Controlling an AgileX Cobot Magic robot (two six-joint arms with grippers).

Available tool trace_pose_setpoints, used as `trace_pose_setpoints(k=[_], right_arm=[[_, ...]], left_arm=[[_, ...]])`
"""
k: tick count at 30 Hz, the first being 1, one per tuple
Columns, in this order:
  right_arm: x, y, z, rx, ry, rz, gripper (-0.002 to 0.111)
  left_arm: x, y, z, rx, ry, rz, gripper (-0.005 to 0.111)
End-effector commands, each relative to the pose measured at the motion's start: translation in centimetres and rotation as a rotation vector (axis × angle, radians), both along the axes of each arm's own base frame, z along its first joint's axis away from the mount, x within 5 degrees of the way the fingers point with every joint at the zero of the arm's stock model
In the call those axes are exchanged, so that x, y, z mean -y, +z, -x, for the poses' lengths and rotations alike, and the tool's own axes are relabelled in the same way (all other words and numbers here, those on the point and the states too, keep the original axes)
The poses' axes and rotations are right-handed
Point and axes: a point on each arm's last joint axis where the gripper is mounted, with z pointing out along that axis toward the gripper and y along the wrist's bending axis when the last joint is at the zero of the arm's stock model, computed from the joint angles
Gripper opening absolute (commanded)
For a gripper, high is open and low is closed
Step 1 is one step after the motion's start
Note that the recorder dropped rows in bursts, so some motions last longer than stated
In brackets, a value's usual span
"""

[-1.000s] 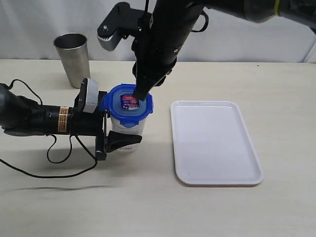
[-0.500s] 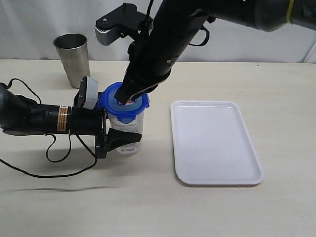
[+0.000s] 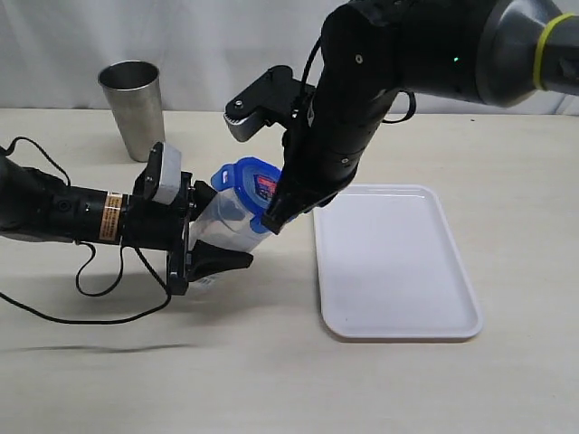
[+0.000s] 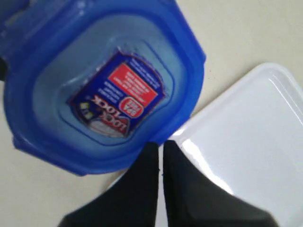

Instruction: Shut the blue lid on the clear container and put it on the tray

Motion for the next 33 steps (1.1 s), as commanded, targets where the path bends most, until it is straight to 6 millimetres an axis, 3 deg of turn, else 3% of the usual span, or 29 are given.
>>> trace_pose_setpoints(k=[1, 6, 12, 17, 19, 22, 25, 30, 33], right_arm=[[0.1, -0.8, 0.1, -0.015, -0.011, 0.019, 0.005], [0.4, 1.2, 0.5, 0.044, -0.009, -0.023, 0.005], [0.4, 6.6, 1.3, 0.179, -0.135, -0.291, 0.006], [-0.3, 10.4, 2.4, 0.119, -0.17, -0.47, 0.032], [-0.5, 11.0, 2.5, 0.084, -0.182, -0.483, 0.039], [-0.8, 9.6, 2.3, -0.007, -0.225, -0.43, 0.036], [-0.7, 7.2, 1.7, -0.06, -0.237, -0.303, 0.026], [-0.8, 4.2, 0.3, -0.059, -0.263, -0.177, 0.011], [-1.0, 2.9, -0.3, -0.064, -0.263, -0.143, 0.01]], left_arm=[[0.3, 2.1, 0.1, -0.01, -0.009, 0.091, 0.0], [0.3, 2.1, 0.0, -0.01, 0.001, 0.097, 0.0], [0.3, 2.0, 0.0, -0.007, 0.005, 0.088, 0.0], [0.2, 1.8, -0.1, -0.009, 0.018, 0.066, 0.0], [0.2, 1.8, -0.2, -0.009, 0.019, 0.065, 0.0], [0.2, 1.8, -0.2, -0.009, 0.019, 0.065, 0.0], [0.2, 1.9, -0.1, -0.011, 0.019, 0.067, 0.0], [0.2, 1.9, -0.1, -0.017, 0.02, 0.068, 0.0], [0.2, 1.8, -0.1, -0.018, 0.019, 0.067, 0.0]])
